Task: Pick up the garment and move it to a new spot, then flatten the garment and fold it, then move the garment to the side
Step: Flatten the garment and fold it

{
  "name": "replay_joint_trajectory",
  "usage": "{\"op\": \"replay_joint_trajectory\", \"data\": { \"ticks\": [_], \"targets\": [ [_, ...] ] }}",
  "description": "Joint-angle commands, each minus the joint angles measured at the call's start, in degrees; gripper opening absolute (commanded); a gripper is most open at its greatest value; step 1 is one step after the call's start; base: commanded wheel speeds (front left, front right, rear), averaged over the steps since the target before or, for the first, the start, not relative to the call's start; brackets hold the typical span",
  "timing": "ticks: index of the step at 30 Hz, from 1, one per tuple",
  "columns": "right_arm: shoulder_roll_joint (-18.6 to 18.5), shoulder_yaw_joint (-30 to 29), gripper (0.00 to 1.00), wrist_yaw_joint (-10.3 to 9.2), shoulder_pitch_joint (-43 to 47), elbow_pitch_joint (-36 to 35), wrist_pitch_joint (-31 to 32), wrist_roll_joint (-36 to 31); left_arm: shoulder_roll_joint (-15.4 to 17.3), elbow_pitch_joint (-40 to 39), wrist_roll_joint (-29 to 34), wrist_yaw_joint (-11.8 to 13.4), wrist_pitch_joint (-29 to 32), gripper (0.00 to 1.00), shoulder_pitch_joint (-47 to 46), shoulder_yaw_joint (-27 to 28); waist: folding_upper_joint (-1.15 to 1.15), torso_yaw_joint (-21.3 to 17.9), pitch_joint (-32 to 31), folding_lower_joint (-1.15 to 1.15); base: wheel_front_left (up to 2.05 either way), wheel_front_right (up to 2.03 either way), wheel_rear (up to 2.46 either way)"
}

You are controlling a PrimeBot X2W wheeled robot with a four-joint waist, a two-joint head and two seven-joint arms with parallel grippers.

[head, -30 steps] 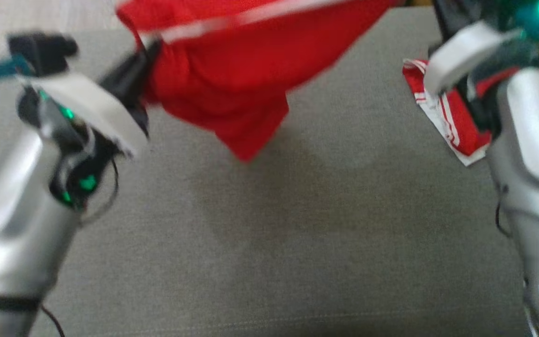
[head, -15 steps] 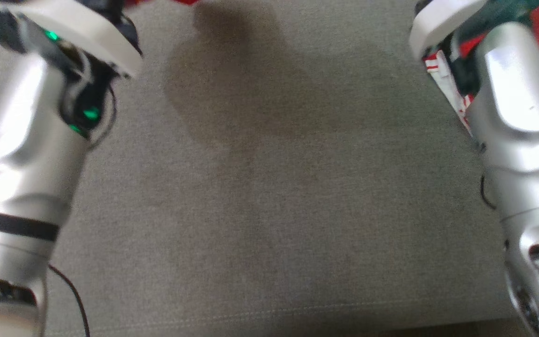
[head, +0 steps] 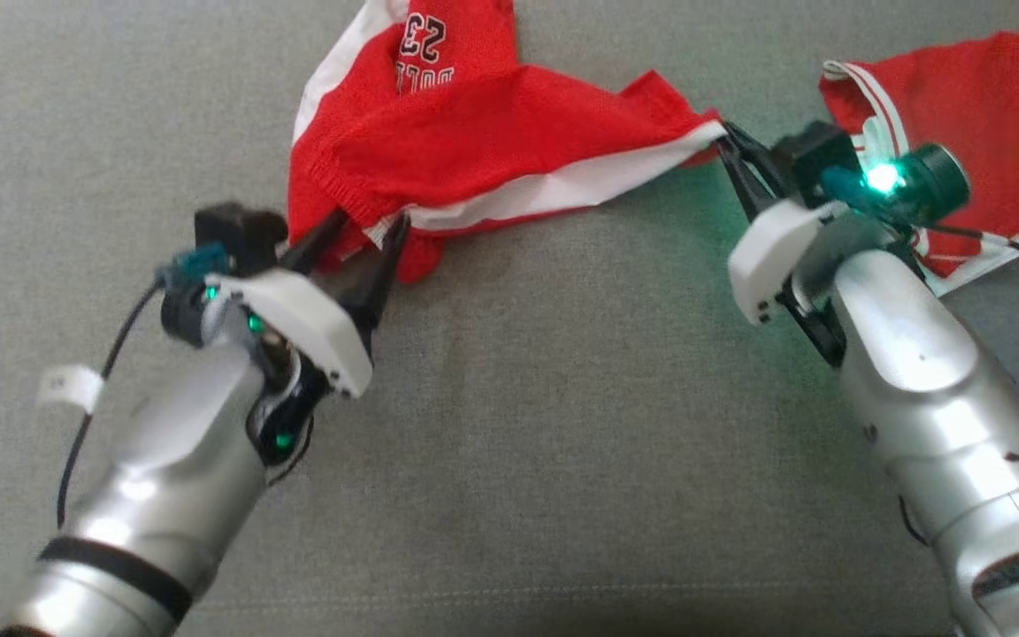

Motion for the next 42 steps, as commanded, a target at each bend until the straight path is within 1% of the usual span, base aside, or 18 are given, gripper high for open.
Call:
{"op": "replay_joint_trajectory", "data": {
  "ticks": [1,5,8,14,17,20,21,22,23,26,31,35,38,42],
  "targets": [
    [-0.30,0.93,0.00,0.00,0.21,-1.82,-0.64,1.01,1.88,-0.77,-0.09,-0.34,-0.88,1.00,-1.23,1.76,0.00,0.35,-1.10,0.00,0.00,0.00,0.00],
    [-1.87,1.90,0.00,0.00,2.73,-3.01,-0.14,3.02,2.10,-1.29,-0.23,-0.34,-1.28,1.00,1.24,3.35,0.00,0.77,-3.37,0.00,0.00,0.00,0.00],
    [-2.99,2.10,0.00,0.00,4.66,-4.35,0.48,4.29,2.50,-4.29,0.62,-0.34,-1.32,1.00,3.83,7.03,0.00,1.08,-5.24,0.00,0.00,0.00,0.00],
    [-5.35,0.35,0.00,0.00,9.28,-7.66,2.48,5.97,2.50,-11.83,4.11,0.25,-1.33,1.00,11.32,12.98,0.00,1.63,-8.93,0.00,0.00,0.00,0.00],
    [-6.46,-1.30,0.00,0.00,11.88,-9.21,3.74,6.74,2.03,-15.28,5.27,0.65,-1.34,1.00,15.17,14.79,0.00,1.65,-10.26,0.00,0.00,0.00,0.00],
    [-7.22,-2.10,0.00,0.00,13.28,-9.86,4.42,6.63,1.77,-17.17,6.02,1.05,-1.34,1.00,17.33,15.37,0.00,1.69,-10.83,0.00,0.00,0.00,0.00],
    [-7.47,-2.68,0.05,0.00,13.91,-10.11,4.62,6.66,1.63,-17.99,6.41,1.24,-1.34,1.00,18.33,15.49,0.00,1.74,-11.11,0.00,0.00,0.00,0.00],
    [-7.79,-3.30,0.98,0.00,14.40,-10.34,4.70,6.26,1.47,-18.66,6.72,1.33,-1.34,1.00,19.29,15.49,0.00,1.78,-11.32,0.00,0.00,0.00,0.00],
    [-7.81,-3.93,1.00,0.00,14.91,-10.36,5.09,6.06,1.35,-19.19,7.04,1.33,-1.34,1.00,20.14,15.29,0.00,1.78,-11.48,0.00,0.00,0.00,0.00],
    [-7.45,-4.52,1.00,0.00,16.22,-10.82,6.00,5.59,0.82,-20.25,7.32,1.40,-1.34,1.00,22.10,14.92,0.00,1.73,-11.99,0.00,0.00,0.00,0.00],
    [-6.33,-6.78,1.00,0.00,18.68,-13.54,5.04,6.21,-0.52,-22.53,6.37,1.25,-1.34,1.00,24.78,16.22,0.00,1.34,-13.11,0.00,0.00,0.00,0.00],
    [-4.49,-10.53,1.00,0.00,22.01,-18.74,1.95,8.16,-1.54,-25.40,6.50,1.30,-1.34,1.00,27.27,18.24,0.00,0.96,-13.86,0.00,0.00,0.00,0.00],
    [-1.66,-14.83,1.00,0.00,26.11,-23.71,-0.57,9.84,-2.69,-28.20,6.98,1.40,-1.34,1.00,29.39,21.13,0.00,0.74,-14.16,0.00,0.00,0.00,0.00],
    [2.04,-17.36,1.00,0.00,32.15,-31.33,-3.92,9.99,-4.92,-32.83,8.30,1.02,-1.34,1.00,32.87,26.17,0.00,-0.24,-14.07,0.00,0.00,0.00,0.00]
  ]
}}
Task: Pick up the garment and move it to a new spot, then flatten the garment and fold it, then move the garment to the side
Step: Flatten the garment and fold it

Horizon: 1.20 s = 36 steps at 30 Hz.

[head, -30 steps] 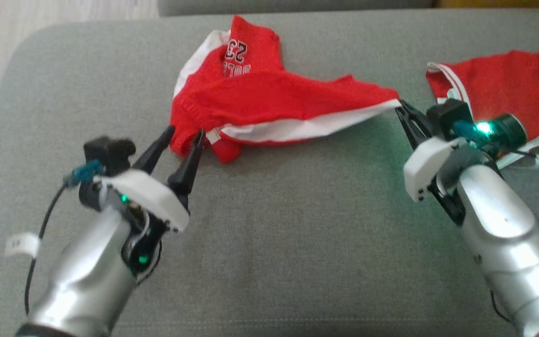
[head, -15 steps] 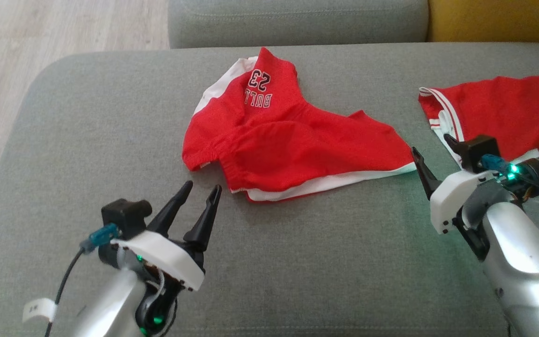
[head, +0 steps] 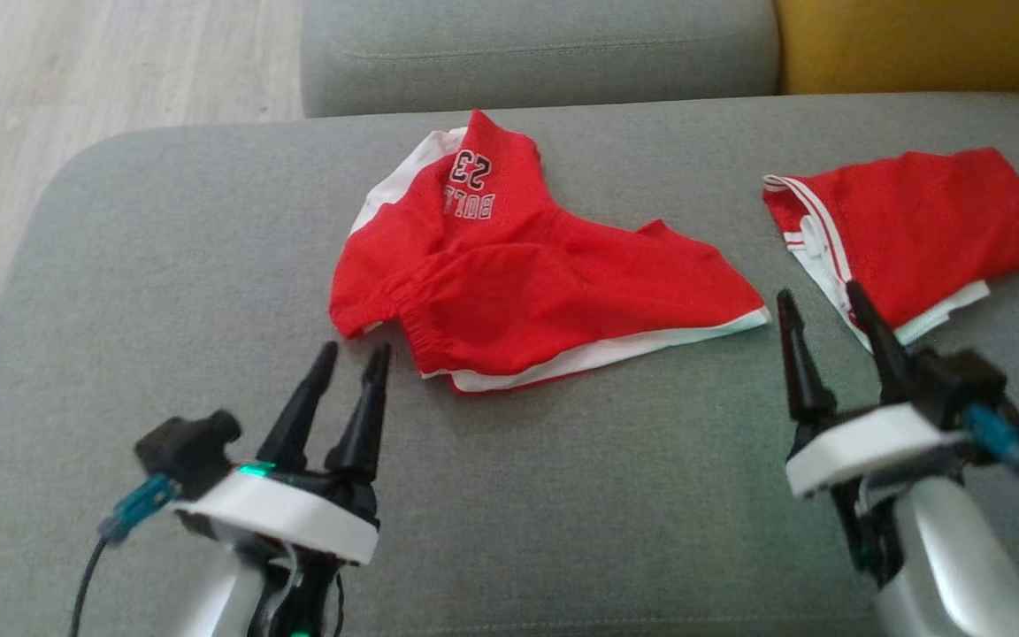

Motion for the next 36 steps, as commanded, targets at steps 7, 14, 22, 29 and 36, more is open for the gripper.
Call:
{"op": "replay_joint_trajectory", "data": {
  "ticks": [7,14,22,29,36],
  "targets": [
    [2.85,0.27,1.00,0.00,6.02,-10.78,-3.84,-2.49,-4.19,-5.83,5.56,-0.06,-0.70,1.00,3.93,12.44,0.00,-2.04,0.73,0.00,0.00,0.00,0.00],
    [3.46,-0.10,1.00,0.00,7.16,-12.98,-3.97,-3.39,-6.26,-5.98,14.29,0.87,-0.70,1.00,5.44,16.53,0.00,-2.74,1.55,0.00,0.00,0.00,0.00],
    [3.55,0.06,1.00,0.00,6.15,-14.17,-3.32,-3.49,-6.50,2.81,20.63,0.86,0.15,1.00,2.23,12.38,0.00,-3.56,3.94,0.00,0.00,0.00,0.00],
    [3.57,-0.43,1.00,0.00,5.45,-14.75,-2.45,-3.98,-5.40,14.38,23.25,-0.49,0.63,1.00,-5.96,7.55,0.00,-4.84,6.40,0.00,0.00,0.00,0.00],
    [3.57,-0.85,1.00,0.00,5.01,-14.95,-2.07,-4.07,-5.33,20.60,22.90,-0.77,-0.11,1.00,-9.90,7.11,0.00,-5.39,7.25,0.00,0.00,0.00,0.00]
  ]
}}
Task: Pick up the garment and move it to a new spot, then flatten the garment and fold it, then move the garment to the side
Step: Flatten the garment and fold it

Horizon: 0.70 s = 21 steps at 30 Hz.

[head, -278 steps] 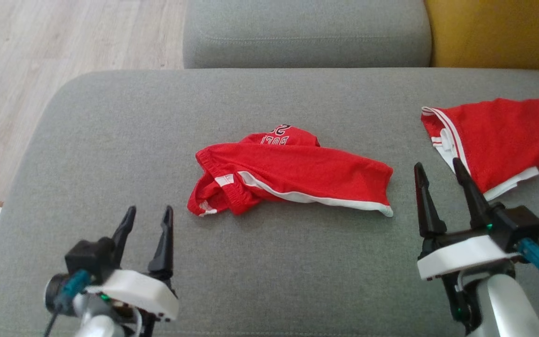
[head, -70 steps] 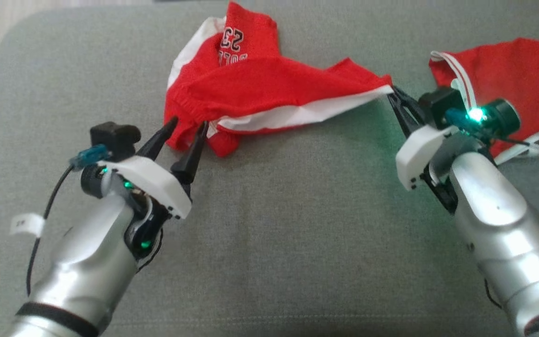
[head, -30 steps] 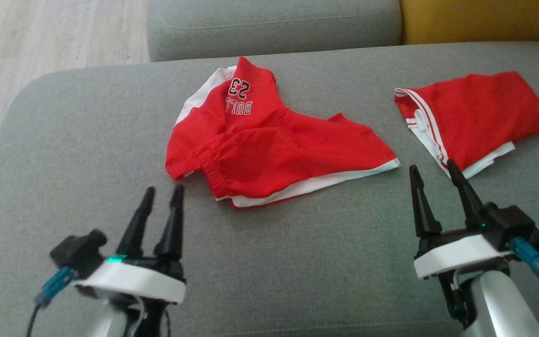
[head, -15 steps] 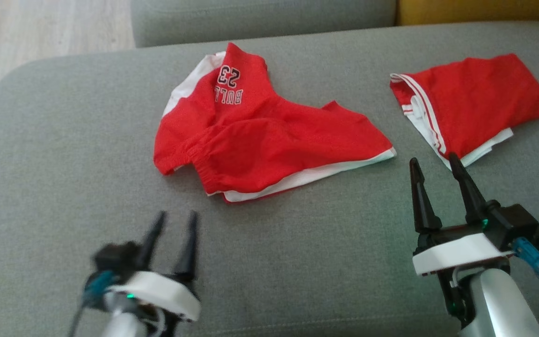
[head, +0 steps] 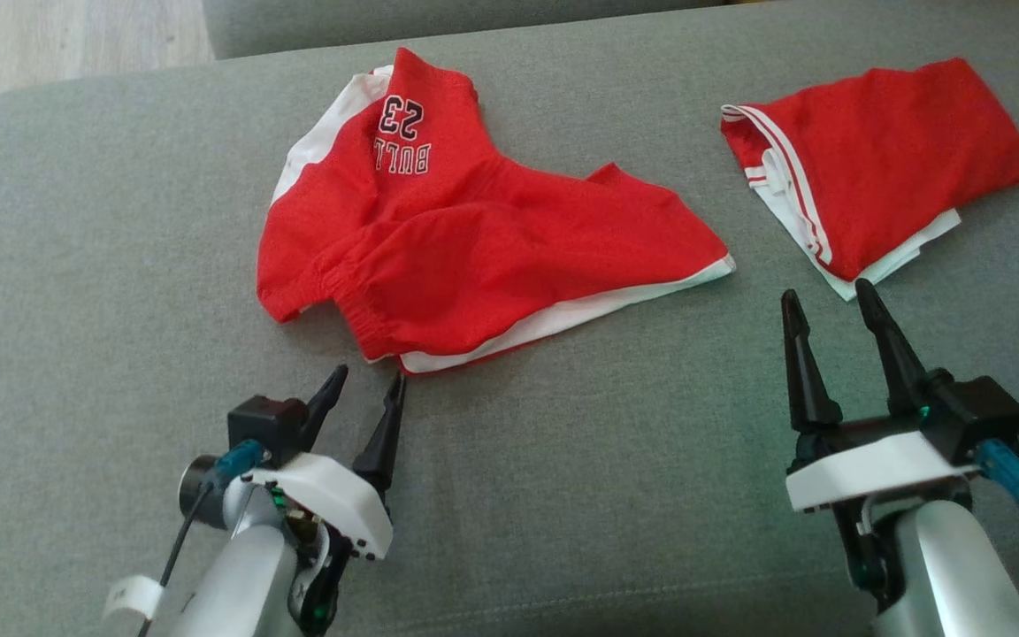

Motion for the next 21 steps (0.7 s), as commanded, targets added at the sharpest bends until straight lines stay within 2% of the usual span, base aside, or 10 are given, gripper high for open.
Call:
{"op": "replay_joint_trajectory", "data": {
  "ticks": [1,12,13,14,15,16,21],
  "targets": [
    [0.00,1.16,1.00,0.00,-2.58,-2.14,0.18,-0.39,0.91,-0.97,0.00,-0.23,-0.75,1.00,-3.01,1.50,0.00,-0.04,0.06,0.00,0.00,0.00,0.00],
    [0.00,1.09,1.00,0.00,-3.01,-2.40,0.84,-0.56,1.69,3.23,-0.06,-0.67,-1.21,1.00,-7.29,-0.78,0.00,-0.40,1.46,0.00,0.00,0.00,0.00],
    [0.00,1.04,1.00,0.00,-3.05,-2.39,0.87,-0.57,1.70,3.49,-0.19,-0.69,-1.22,0.89,-7.53,-1.06,0.00,-0.44,1.54,0.00,0.00,0.00,0.00],
    [0.00,0.99,1.00,0.00,-3.09,-2.37,0.90,-0.57,1.72,3.71,-0.33,-0.71,-1.22,0.50,-7.74,-1.33,0.00,-0.47,1.62,0.00,0.00,0.00,0.00],
    [0.00,0.92,1.00,0.00,-3.14,-2.34,0.91,-0.57,1.74,3.87,-0.50,-0.73,-1.23,0.40,-7.93,-1.54,0.00,-0.48,1.68,0.00,0.00,0.00,0.00],
    [0.00,0.85,1.00,0.00,-3.17,-2.29,0.92,-0.57,1.76,3.99,-0.68,-0.74,-1.24,0.00,-8.05,-1.75,0.00,-0.48,1.71,0.00,0.00,0.00,0.00],
    [0.00,0.82,1.00,0.00,-3.21,-1.77,1.19,-0.65,2.20,3.60,-0.73,-0.78,-1.25,0.00,-8.00,-2.48,0.00,-0.10,1.51,0.00,0.00,0.00,0.00]
  ]
}}
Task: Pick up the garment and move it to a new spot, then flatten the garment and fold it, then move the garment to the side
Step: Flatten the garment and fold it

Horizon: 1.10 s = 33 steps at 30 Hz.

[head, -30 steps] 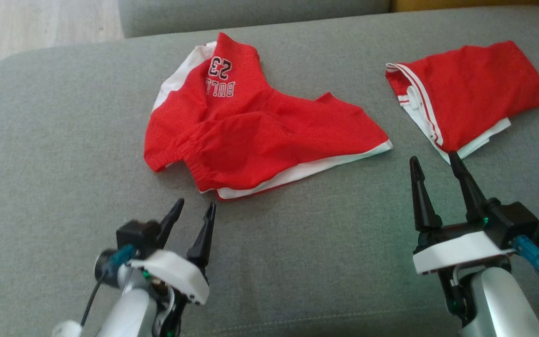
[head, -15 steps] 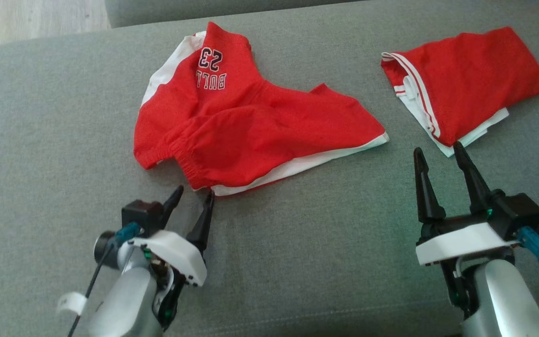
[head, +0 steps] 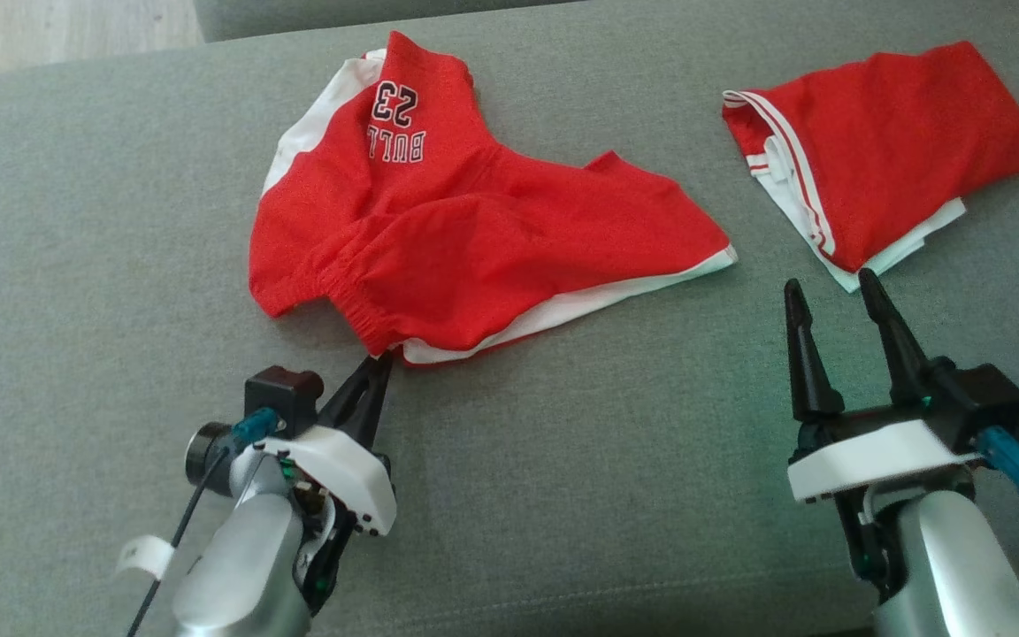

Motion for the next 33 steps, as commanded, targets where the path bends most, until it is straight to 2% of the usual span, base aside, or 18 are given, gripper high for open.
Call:
{"op": "replay_joint_trajectory", "data": {
  "ticks": [1,5,9,13,20,25,29,33],
  "targets": [
    [-0.01,1.45,1.00,0.00,-2.29,-1.32,0.80,-0.74,1.56,-1.84,-0.28,-0.31,-0.76,0.00,-2.42,1.23,0.00,0.40,-0.23,0.00,0.00,0.00,0.00],
    [-0.29,2.63,1.00,0.00,-3.41,0.15,3.04,-2.77,1.93,-3.40,-0.83,-0.33,-0.77,0.00,-1.92,-0.23,0.00,1.87,-0.51,0.00,0.00,0.00,0.00],
    [-2.37,4.06,1.00,0.00,-5.32,2.68,6.06,-5.64,2.60,-4.96,-1.46,-0.34,-0.77,0.00,-1.45,-1.54,0.00,3.09,-0.70,0.00,0.00,0.00,0.00],
    [-6.30,7.74,1.00,0.00,-8.81,7.75,10.01,-9.41,3.42,-6.90,-2.18,-0.34,-0.77,0.00,-0.70,-3.11,0.00,4.72,-0.89,0.00,0.00,0.00,0.00],
    [-8.08,6.73,1.00,0.00,-14.06,16.91,13.65,-3.02,4.07,-9.41,-2.25,-0.34,-0.77,0.00,-0.13,-4.64,0.00,7.09,-0.97,0.00,0.00,0.00,0.00],
    [-6.84,3.69,1.00,0.00,-16.22,21.35,14.97,1.67,4.08,-10.68,-2.28,-0.33,-0.77,0.00,0.26,-4.90,0.00,8.10,-0.75,0.00,0.00,0.00,0.00],
    [-3.54,-1.28,1.00,0.00,-17.29,25.00,17.11,4.93,4.12,-11.55,-2.25,-0.20,-0.77,0.00,0.50,-5.06,0.00,8.54,-0.40,0.00,0.00,0.00,0.00],
    [-2.33,-2.31,1.00,0.00,-18.31,26.90,17.25,3.94,4.13,-12.21,-2.23,-0.04,-0.77,0.00,0.51,-5.34,0.00,8.71,0.17,0.00,0.00,0.00,0.00]
  ]
}}
